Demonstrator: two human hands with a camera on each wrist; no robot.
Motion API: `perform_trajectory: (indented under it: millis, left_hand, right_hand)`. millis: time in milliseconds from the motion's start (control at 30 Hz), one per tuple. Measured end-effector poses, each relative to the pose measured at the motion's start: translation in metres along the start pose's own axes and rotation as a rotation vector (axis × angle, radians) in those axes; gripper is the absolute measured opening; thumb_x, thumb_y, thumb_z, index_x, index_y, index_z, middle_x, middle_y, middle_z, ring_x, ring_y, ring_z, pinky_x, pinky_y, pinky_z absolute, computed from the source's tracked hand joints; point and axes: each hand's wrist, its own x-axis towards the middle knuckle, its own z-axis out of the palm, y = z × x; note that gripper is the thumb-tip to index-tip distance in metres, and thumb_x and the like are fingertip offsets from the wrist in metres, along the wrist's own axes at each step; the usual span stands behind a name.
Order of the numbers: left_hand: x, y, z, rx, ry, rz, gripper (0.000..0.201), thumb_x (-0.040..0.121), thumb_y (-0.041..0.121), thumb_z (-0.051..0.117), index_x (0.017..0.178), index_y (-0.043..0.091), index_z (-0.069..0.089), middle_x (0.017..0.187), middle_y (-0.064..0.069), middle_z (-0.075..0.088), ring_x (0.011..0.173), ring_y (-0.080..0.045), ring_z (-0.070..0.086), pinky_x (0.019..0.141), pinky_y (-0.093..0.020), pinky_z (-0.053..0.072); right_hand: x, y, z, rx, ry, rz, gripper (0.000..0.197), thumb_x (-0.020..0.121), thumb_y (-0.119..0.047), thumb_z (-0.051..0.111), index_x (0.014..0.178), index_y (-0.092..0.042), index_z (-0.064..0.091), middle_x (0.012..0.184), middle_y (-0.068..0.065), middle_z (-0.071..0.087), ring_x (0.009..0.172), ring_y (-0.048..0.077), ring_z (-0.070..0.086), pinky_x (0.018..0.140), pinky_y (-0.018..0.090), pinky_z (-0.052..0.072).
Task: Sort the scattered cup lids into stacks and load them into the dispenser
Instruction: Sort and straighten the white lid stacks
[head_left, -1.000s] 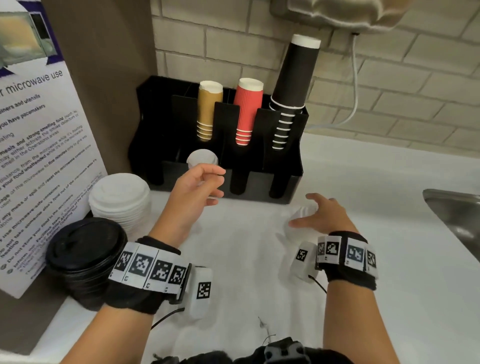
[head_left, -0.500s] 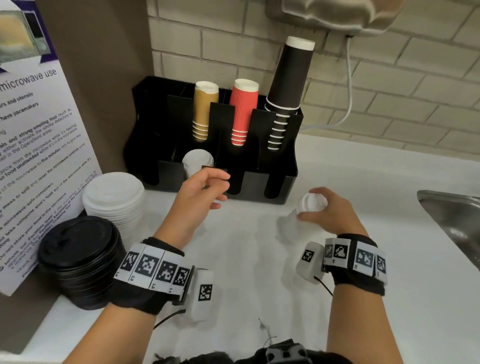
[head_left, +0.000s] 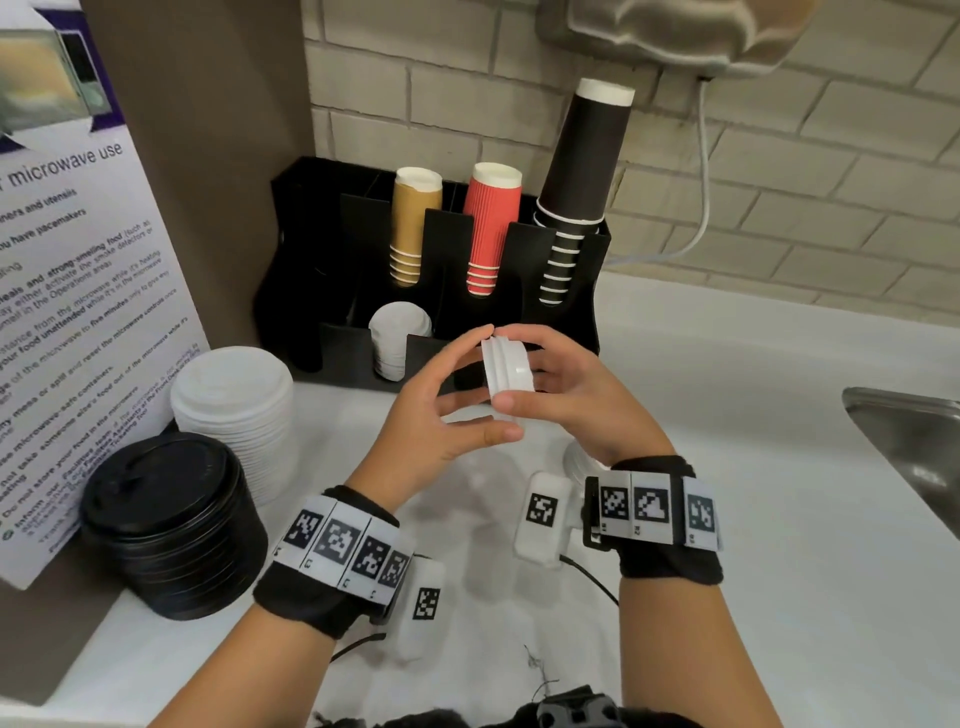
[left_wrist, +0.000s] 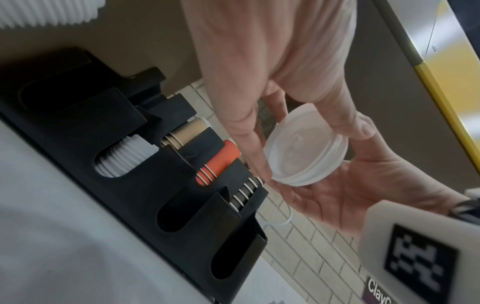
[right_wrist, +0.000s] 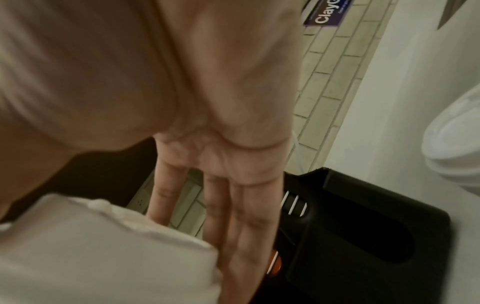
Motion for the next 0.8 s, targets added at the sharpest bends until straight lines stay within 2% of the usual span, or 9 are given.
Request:
perform_trajectory:
  millis: [133, 267, 333, 500, 567, 633, 700, 767, 800]
  left_hand:
    - [0.000, 0.001, -0.003, 0.020, 0.035, 0.032, 0.084, 0.061, 0.026, 0.085, 0.135, 0.038, 0.047, 0.135, 0.008, 0.053, 0.119, -0.011, 0.058, 0.087, -0.023, 0.054]
    - [0.000, 0.002, -0.006, 0.038, 0.058, 0.044, 0.084, 0.060, 0.029, 0.084, 0.134, 0.039, 0.046, 0.134, 0.010, 0.052, 0.117, -0.002, 0.057, 0.086, -0.018, 0.052]
    - [0.000, 0.002, -0.008, 0.038, 0.065, 0.035, 0.088, 0.059, 0.031, 0.084, 0.137, 0.036, 0.045, 0.137, 0.009, 0.051, 0.115, 0.002, 0.057, 0.082, -0.016, 0.052]
    - [0.001, 0.003, -0.012, 0.016, 0.092, 0.020, 0.089, 0.057, 0.028, 0.085, 0.136, 0.041, 0.045, 0.135, 0.018, 0.049, 0.118, -0.013, 0.059, 0.079, -0.018, 0.054]
    - [0.002, 0.006, -0.017, 0.007, 0.104, 0.011, 0.091, 0.056, 0.029, 0.084, 0.135, 0.044, 0.043, 0.134, 0.023, 0.047, 0.122, -0.012, 0.056, 0.086, -0.024, 0.056]
    - [0.003, 0.011, -0.027, 0.006, 0.174, 0.000, 0.090, 0.055, 0.032, 0.083, 0.132, 0.050, 0.040, 0.138, 0.018, 0.044, 0.125, -0.011, 0.052, 0.094, -0.028, 0.053]
    - [0.005, 0.017, -0.043, 0.048, 0.310, 0.009, 0.077, 0.063, 0.037, 0.080, 0.129, 0.049, 0.043, 0.137, 0.010, 0.046, 0.120, -0.010, 0.055, 0.095, -0.028, 0.051]
    - [0.006, 0.023, -0.060, 0.071, 0.445, 0.035, 0.055, 0.080, 0.029, 0.074, 0.128, 0.038, 0.049, 0.128, 0.005, 0.053, 0.105, -0.005, 0.062, 0.093, -0.031, 0.052]
    - [0.006, 0.025, -0.068, 0.063, 0.494, 0.046, 0.043, 0.086, 0.023, 0.071, 0.124, 0.033, 0.052, 0.121, 0.003, 0.055, 0.098, -0.005, 0.063, 0.091, -0.032, 0.053]
  right_hand:
    - [0.004, -0.001, 0.005, -0.007, -0.009, -0.010, 0.065, 0.066, -0.029, 0.082, 0.126, -0.030, 0.056, 0.112, 0.003, 0.065, 0.103, 0.018, 0.066, 0.090, 0.037, 0.054]
    - [0.007, 0.000, 0.007, 0.009, -0.025, 0.003, 0.067, 0.068, -0.030, 0.082, 0.129, -0.032, 0.054, 0.113, 0.003, 0.067, 0.101, 0.020, 0.067, 0.089, 0.047, 0.055]
    - [0.008, 0.000, 0.008, 0.022, -0.049, 0.004, 0.071, 0.068, -0.031, 0.081, 0.133, -0.029, 0.053, 0.116, 0.004, 0.068, 0.103, 0.021, 0.067, 0.090, 0.048, 0.054]
    - [0.016, -0.002, 0.014, 0.015, -0.022, -0.039, 0.068, 0.065, -0.026, 0.085, 0.128, -0.027, 0.058, 0.113, 0.001, 0.069, 0.103, 0.016, 0.067, 0.091, 0.036, 0.054]
    - [0.025, -0.004, 0.016, 0.005, -0.027, -0.059, 0.064, 0.068, -0.020, 0.085, 0.126, -0.026, 0.059, 0.110, 0.001, 0.069, 0.099, 0.013, 0.068, 0.084, 0.030, 0.056]
    - [0.043, -0.009, 0.016, -0.002, 0.002, -0.073, 0.062, 0.068, -0.018, 0.085, 0.124, -0.025, 0.061, 0.107, 0.000, 0.068, 0.094, 0.010, 0.068, 0.075, 0.023, 0.055]
    - [0.072, -0.015, 0.016, -0.086, 0.108, -0.093, 0.062, 0.067, -0.023, 0.086, 0.123, -0.025, 0.061, 0.108, -0.004, 0.065, 0.094, 0.006, 0.065, 0.074, 0.015, 0.052]
    - [0.105, -0.017, 0.019, -0.245, 0.218, -0.134, 0.064, 0.066, -0.029, 0.087, 0.123, -0.023, 0.059, 0.104, -0.010, 0.061, 0.093, 0.002, 0.060, 0.072, 0.005, 0.046]
    - [0.120, -0.017, 0.023, -0.307, 0.240, -0.148, 0.065, 0.065, -0.030, 0.087, 0.122, -0.021, 0.058, 0.102, -0.009, 0.060, 0.092, 0.002, 0.058, 0.071, 0.005, 0.046]
